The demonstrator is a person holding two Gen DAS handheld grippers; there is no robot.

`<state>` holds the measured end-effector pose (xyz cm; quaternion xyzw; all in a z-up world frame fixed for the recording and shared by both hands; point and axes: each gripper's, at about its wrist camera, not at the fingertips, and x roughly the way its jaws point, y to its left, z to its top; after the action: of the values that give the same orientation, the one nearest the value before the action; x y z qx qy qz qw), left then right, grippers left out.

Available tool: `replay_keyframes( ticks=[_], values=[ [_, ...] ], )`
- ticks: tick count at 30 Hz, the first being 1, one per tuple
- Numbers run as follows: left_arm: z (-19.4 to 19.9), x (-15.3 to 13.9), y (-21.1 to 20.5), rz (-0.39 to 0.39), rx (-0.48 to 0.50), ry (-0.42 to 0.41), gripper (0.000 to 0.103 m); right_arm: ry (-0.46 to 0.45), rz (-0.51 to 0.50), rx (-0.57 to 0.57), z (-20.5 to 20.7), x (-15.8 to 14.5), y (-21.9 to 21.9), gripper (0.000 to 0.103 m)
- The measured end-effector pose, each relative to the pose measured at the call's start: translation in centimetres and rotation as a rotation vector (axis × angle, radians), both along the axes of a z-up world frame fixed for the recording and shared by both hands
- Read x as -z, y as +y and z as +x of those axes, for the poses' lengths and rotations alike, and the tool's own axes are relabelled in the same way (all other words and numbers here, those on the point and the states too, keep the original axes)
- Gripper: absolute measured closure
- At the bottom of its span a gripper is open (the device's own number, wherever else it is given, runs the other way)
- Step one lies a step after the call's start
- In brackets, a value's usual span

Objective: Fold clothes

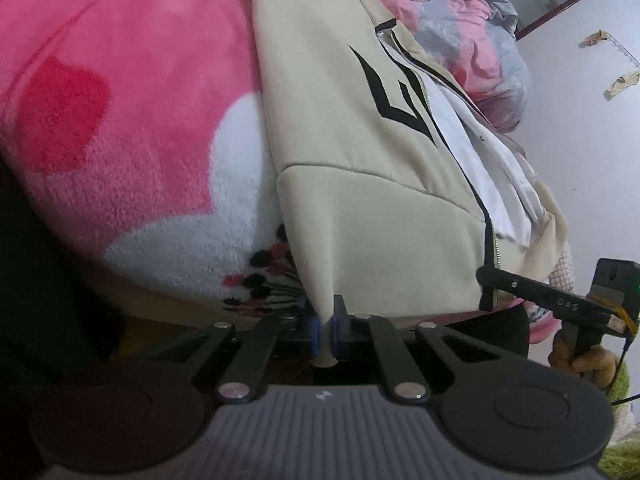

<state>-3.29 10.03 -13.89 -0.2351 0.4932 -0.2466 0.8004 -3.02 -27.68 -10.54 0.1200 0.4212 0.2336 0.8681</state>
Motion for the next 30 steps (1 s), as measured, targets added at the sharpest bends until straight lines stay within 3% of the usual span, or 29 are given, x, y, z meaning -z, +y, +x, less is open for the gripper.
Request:
replay_keyframes(
  ticks=[3,6,8,12,15,18,20,24,30],
  values=[
    [0.0,-0.1,-0.1,0.009,0.009,0.000,0.097,0.012,0.002,0.008,-0.1,-0.6,-0.5,0.091],
    [-0.1,0.0,0.0,-0.002,0.008,0.002,0.097,-0.044,-0.085,0.041,-0.4,-2.8,-0.8,0.080],
    [-0.1,0.1,0.1,-0.011,0.006,0.001,0.097,-0.098,-0.123,0.065,-0.3,-4.4,-1.0,0.079],
    [-0.3,0.2,0.3,-0.019,0.002,-0.003,0.096,-0.224,-0.106,0.047,1.1,-6.6,0.9,0.079],
    [-0.2,-0.4,0.5,-0.015,-0.011,-0.022,0.093,-0.263,-0.149,-0.020,2.7,-5.6,3.9,0.079],
    [0.3,-2.0,1.2,-0.011,-0.035,-0.067,0.082,-0.164,-0.206,-0.065,4.6,-1.5,5.4,0.079],
    [0.6,-3.0,1.6,-0.008,-0.050,-0.097,0.070,-0.188,-0.162,-0.060,4.5,-1.1,4.6,0.079],
    [1.3,-5.2,2.5,-0.002,-0.082,-0.158,0.068,-0.187,-0.124,-0.066,4.5,-1.0,3.8,0.079],
    [2.2,-8.3,3.8,0.007,-0.129,-0.248,0.057,-0.178,-0.148,-0.080,4.7,-1.3,4.3,0.079]
  ],
)
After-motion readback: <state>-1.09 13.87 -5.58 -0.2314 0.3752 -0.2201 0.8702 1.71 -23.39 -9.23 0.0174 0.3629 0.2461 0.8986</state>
